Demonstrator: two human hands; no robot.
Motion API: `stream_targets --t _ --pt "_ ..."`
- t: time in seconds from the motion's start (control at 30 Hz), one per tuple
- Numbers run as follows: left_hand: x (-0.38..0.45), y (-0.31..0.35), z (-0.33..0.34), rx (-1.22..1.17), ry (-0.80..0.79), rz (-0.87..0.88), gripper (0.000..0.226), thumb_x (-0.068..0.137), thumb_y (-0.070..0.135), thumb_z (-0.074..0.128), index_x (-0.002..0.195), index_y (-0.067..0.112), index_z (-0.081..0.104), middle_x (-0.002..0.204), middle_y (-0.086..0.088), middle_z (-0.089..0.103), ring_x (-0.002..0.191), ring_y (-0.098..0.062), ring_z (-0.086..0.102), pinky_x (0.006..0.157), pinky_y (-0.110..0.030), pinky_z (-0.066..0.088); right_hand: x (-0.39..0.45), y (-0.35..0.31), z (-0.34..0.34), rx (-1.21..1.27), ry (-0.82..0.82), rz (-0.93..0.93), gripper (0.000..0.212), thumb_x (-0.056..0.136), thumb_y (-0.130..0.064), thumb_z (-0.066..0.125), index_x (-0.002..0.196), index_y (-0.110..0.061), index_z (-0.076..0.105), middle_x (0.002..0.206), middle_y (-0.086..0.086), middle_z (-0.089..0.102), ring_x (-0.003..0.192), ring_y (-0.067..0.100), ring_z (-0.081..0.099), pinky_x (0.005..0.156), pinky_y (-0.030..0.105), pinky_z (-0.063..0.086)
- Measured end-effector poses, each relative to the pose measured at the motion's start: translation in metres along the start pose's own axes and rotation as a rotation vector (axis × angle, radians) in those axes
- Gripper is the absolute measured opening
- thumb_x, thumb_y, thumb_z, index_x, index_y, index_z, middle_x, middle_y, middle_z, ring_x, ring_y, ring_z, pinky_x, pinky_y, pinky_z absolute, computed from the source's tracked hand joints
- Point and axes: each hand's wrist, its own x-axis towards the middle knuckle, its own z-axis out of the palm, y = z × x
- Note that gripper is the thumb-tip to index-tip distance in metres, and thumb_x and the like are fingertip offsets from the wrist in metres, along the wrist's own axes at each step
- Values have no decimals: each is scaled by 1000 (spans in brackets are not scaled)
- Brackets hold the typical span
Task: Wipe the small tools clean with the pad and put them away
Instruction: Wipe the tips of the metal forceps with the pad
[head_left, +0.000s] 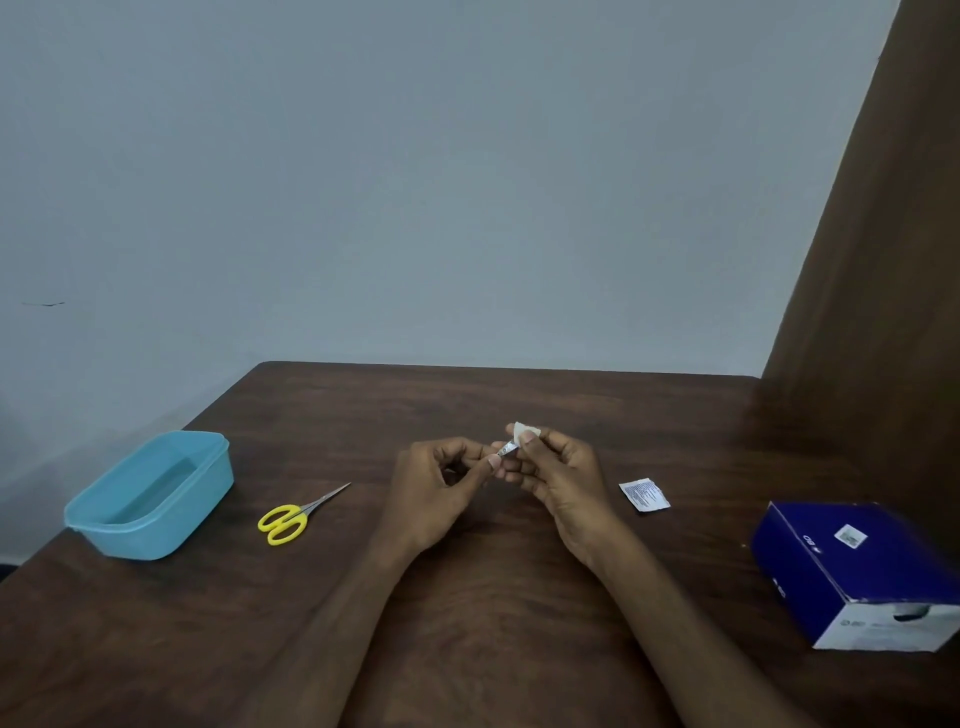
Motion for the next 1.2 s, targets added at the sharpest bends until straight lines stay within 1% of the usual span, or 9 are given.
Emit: stream_targets --t 0.2,0.37,0.5,0.67,0.8,0.93,1.03,1.13,1.2 --pt "1 -1 -1 -10 -33 10 8 96 21 81 91 24 85 85 12 82 80 -10 78 75 -41 63 3 5 -4 -132 17 -60 29 89 0 81 116 -7 74 85 16 79 72 21 70 77 32 56" --pt "1 -2 0 -50 -43 7 8 97 17 80 99 23 86 94 12 83 91 -10 80 85 -46 65 4 5 -2 -18 17 -32 16 100 -3 69 116 -4 71 97 18 81 76 23 72 79 32 63" --pt "0 -2 -1 -50 -55 5 9 97 17 80 102 22 86 96 12 83 91 -11 80 86 -47 64 5 4 -1 -21 22 -20 18 101 -2 68 119 -2 70 100 20 80 75 24 71 81 34 64" --pt "1 -3 -2 -34 -74 8 9 97 16 80 101 21 86 91 10 83 86 -11 80 80 -41 65 1 3 -1 -117 32 -49 32 91 2 78 121 -4 70 82 14 77 69 21 69 74 29 58" --pt "2 -4 1 -31 -46 -3 8 96 22 82 102 25 86 94 15 83 88 -9 80 81 -40 65 -1 0 1 -64 28 -27 12 101 -9 69 112 -5 71 97 18 81 75 22 73 76 31 59" --pt "2 -2 2 -7 -15 17 4 94 29 83 93 28 86 87 19 81 79 -3 77 71 -24 58 -2 -2 4 -67 32 -20 27 109 -24 57 110 0 70 95 17 81 70 15 75 68 25 60" --pt "3 -2 2 15 10 39 4 93 27 84 90 29 85 87 21 80 78 -1 76 69 -22 59 -1 -1 5 -87 44 -28 29 110 -23 55 111 2 70 89 15 81 71 15 75 68 26 60" --pt "1 -4 3 155 99 134 6 92 24 85 91 30 83 82 20 78 72 2 73 64 -16 56 -2 -1 5 -94 51 -32 19 107 -18 62 112 -2 72 93 16 81 77 17 75 69 27 61" --pt "1 -7 4 378 199 287 5 91 25 85 90 24 80 79 15 74 68 -2 66 62 -20 52 -2 0 5 -104 52 -40 11 104 -9 66 112 -4 72 97 16 81 81 20 76 70 27 62"
